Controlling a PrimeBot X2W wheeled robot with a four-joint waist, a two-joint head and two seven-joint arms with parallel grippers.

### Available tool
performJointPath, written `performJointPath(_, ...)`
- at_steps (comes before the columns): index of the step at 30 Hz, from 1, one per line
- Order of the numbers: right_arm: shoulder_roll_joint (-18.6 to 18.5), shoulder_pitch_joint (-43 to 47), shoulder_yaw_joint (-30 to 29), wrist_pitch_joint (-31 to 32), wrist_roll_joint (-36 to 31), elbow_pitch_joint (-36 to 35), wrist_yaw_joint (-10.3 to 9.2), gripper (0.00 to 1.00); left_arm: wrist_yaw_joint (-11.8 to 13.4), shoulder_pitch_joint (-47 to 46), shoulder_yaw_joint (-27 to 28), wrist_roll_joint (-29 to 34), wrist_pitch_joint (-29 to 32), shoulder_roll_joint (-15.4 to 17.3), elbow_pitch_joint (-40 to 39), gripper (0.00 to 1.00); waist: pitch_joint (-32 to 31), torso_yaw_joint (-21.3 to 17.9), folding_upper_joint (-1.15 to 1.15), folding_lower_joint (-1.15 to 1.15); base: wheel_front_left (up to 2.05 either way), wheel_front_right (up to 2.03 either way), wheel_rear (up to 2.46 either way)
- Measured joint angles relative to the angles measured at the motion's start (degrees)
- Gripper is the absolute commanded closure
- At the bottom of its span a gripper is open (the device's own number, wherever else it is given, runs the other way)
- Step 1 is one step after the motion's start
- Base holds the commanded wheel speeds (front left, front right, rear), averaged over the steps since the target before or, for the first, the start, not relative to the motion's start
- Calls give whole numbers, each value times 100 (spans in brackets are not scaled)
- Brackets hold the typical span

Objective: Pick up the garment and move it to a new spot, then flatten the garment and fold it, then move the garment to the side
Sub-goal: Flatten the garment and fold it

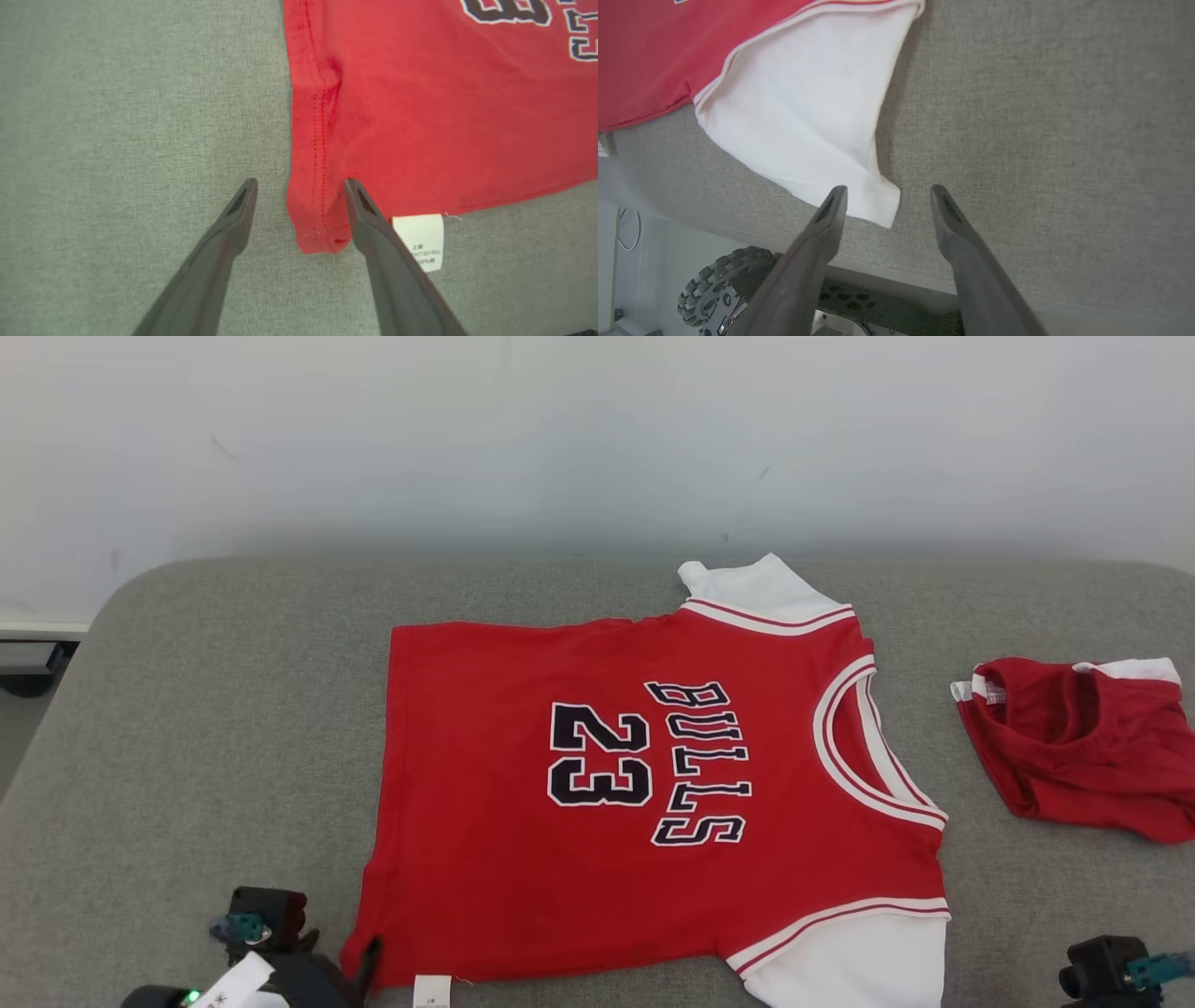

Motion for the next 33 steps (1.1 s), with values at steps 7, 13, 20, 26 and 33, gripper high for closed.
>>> performJointPath(7,-281,-101,-512,-365,48,-553,-1,0,32,33,509,-44,-539,119,-601,0,-162,-27,0,0,0,0,0)
performJointPath(13,-126,-456,-987,-1221,-535,-665,-18,0,34,59,1018,238,-1117,0,-980,0,-208,-66,0,0,0,0,0)
performJointPath(20,291,-609,-1225,-2062,-1539,-402,-19,0,34,418,1741,635,-1629,-259,-1168,0,-188,-128,0,0,0,0,0)
performJointPath(26,667,-466,-1648,-2662,-2264,-19,-19,0,35,920,2329,1026,-1957,-528,-1362,0,-171,-275,0,0,0,0,0)
performJointPath(33,1182,-182,-2191,-2918,-2730,114,-20,0,35,1245,2580,1344,-2065,-870,-1648,0,-124,-434,0,0,0,0,0)
